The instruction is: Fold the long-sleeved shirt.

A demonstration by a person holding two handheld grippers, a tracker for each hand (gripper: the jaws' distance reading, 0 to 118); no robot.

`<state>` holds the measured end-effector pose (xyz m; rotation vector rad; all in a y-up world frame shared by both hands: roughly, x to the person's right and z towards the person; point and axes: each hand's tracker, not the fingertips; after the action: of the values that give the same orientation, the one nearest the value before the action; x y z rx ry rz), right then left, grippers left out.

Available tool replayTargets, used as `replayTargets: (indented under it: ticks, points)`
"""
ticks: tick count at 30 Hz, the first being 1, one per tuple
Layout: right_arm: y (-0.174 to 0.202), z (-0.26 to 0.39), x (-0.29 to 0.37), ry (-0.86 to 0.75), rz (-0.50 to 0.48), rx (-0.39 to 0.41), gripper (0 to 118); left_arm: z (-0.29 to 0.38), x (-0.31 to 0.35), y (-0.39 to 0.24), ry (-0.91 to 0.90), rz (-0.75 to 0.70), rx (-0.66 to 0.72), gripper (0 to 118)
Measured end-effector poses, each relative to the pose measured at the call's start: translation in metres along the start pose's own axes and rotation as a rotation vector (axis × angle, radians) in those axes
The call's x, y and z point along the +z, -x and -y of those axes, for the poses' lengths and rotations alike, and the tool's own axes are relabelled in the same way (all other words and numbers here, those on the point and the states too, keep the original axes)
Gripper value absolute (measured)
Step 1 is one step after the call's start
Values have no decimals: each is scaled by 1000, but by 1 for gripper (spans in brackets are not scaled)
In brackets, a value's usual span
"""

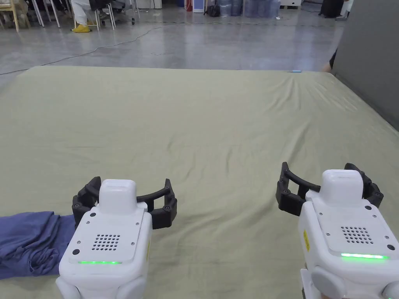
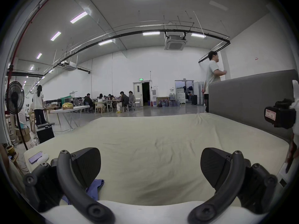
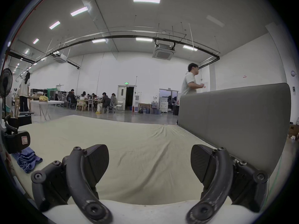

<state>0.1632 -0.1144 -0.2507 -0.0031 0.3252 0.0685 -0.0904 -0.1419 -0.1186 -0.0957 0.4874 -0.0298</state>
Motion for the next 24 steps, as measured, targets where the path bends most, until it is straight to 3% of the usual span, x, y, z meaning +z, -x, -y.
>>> replayTargets:
  ticks: [24]
  points:
    - [2,0,-5,-10,0,40,103,-2,-5,0,3,36,-14,118]
